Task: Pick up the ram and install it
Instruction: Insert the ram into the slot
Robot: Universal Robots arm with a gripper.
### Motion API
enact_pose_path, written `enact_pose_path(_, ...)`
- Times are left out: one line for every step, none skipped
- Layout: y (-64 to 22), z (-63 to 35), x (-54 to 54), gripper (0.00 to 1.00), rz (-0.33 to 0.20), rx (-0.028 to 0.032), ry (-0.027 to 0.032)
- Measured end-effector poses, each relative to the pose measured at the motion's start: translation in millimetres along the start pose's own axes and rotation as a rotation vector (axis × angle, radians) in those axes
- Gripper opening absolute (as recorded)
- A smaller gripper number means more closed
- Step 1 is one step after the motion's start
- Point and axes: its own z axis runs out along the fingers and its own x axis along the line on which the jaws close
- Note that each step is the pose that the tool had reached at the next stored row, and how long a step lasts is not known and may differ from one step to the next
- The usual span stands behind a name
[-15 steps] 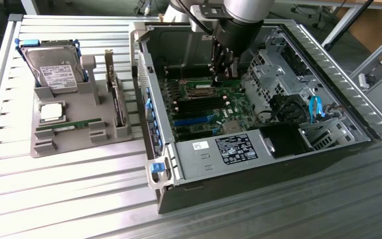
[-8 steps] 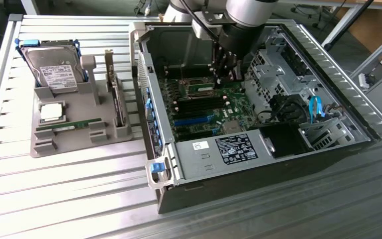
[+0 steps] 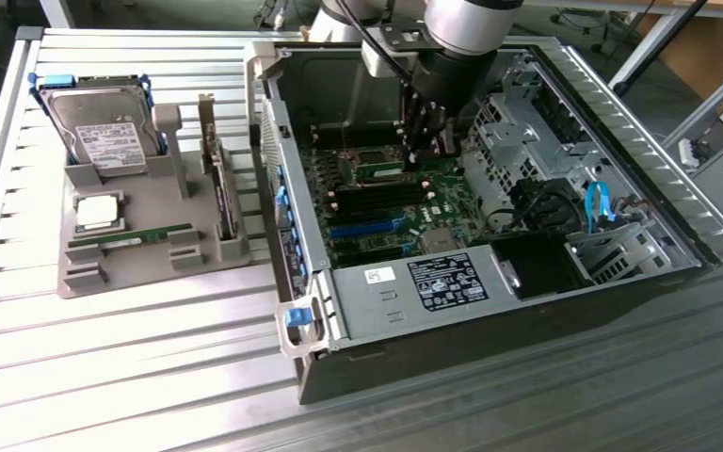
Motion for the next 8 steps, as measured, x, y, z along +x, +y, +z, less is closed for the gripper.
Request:
enact_pose_path(0.0,1.1,-1.4,0.12,0.000,0.0000,0.0001)
enact_pose_path(-0.1,3.6,-1.7,0.12,0.000,0.0001,-0.0001)
enact_pose_path(0.0,4.6,-1.7,0.12,0.000,0.0000,0.0000)
enact_pose_path(0.0,5.3,-1.7,0.12,0.000,0.0000,0.0000)
enact_pose_path(0.0,6.6,-1.7,0.12,0.000,0.0000,0.0000)
enact_pose_path(0.0,8.2,-1.7,0.12,0.000,0.0000,0.0000)
enact_pose_path(0.1,10.0,-1.7,0.12,0.000,0.0000,0.0000)
enact_pose_path(0.3,11.4,-1.7,0.12,0.000,0.0000,0.0000)
